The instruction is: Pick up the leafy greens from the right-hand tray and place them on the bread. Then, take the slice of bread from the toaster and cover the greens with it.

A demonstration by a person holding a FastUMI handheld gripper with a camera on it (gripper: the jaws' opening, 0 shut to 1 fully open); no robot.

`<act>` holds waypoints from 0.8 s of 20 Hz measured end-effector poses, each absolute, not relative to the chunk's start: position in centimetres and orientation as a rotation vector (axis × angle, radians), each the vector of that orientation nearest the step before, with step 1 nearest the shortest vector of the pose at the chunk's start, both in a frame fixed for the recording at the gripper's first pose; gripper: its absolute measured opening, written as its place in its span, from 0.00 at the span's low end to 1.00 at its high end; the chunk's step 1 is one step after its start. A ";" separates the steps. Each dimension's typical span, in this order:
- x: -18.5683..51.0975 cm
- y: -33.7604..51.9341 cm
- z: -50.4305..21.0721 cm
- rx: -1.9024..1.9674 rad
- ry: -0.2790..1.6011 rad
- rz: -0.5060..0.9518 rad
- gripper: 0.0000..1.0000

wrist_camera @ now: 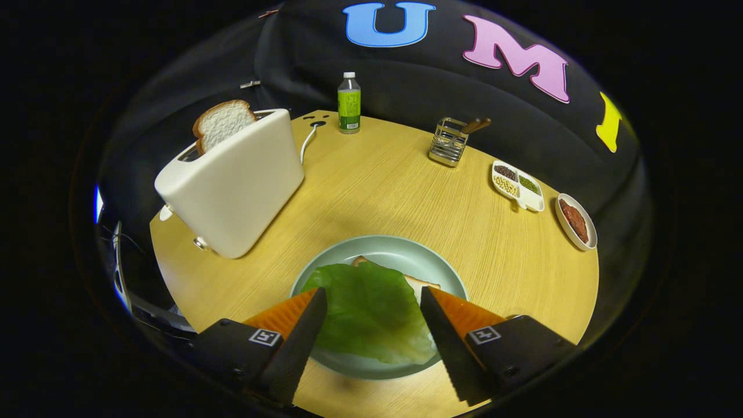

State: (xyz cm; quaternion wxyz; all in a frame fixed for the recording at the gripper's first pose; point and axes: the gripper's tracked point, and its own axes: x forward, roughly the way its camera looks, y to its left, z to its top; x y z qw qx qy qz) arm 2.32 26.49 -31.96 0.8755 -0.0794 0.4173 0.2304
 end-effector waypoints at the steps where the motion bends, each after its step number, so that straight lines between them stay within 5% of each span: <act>1: 2.4 26.4 -31.6 -0.159 0.865 0.478 1.00; 16: 3.8 36.3 -16.3 -0.101 0.563 0.661 0.98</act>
